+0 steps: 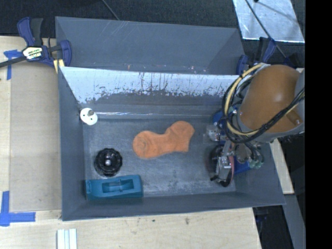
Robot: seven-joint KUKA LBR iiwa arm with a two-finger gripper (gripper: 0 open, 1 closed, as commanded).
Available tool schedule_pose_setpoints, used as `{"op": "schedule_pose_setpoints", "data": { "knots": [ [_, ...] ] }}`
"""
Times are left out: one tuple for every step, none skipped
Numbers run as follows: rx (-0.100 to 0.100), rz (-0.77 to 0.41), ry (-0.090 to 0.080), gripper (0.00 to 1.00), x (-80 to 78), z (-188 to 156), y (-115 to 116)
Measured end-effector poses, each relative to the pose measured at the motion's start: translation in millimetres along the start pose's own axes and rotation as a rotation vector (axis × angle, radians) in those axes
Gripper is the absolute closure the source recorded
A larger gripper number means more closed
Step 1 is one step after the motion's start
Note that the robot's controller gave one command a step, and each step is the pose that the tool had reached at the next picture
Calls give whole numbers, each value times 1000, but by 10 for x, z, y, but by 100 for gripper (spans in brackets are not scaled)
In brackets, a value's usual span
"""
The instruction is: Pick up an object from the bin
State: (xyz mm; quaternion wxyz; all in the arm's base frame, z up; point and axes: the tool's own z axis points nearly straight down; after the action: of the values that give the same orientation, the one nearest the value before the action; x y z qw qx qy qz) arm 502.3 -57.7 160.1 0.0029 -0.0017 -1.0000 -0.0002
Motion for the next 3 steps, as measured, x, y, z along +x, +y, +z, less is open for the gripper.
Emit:
{"op": "schedule_pose_setpoints", "data": {
  "knots": [
    [1, -3, -9, 0, -19, -44, 2],
    [2, -118, -15, 0, -745, 631, 424],
    [1, -178, -4, 0, -750, 653, 539]
  ]
}}
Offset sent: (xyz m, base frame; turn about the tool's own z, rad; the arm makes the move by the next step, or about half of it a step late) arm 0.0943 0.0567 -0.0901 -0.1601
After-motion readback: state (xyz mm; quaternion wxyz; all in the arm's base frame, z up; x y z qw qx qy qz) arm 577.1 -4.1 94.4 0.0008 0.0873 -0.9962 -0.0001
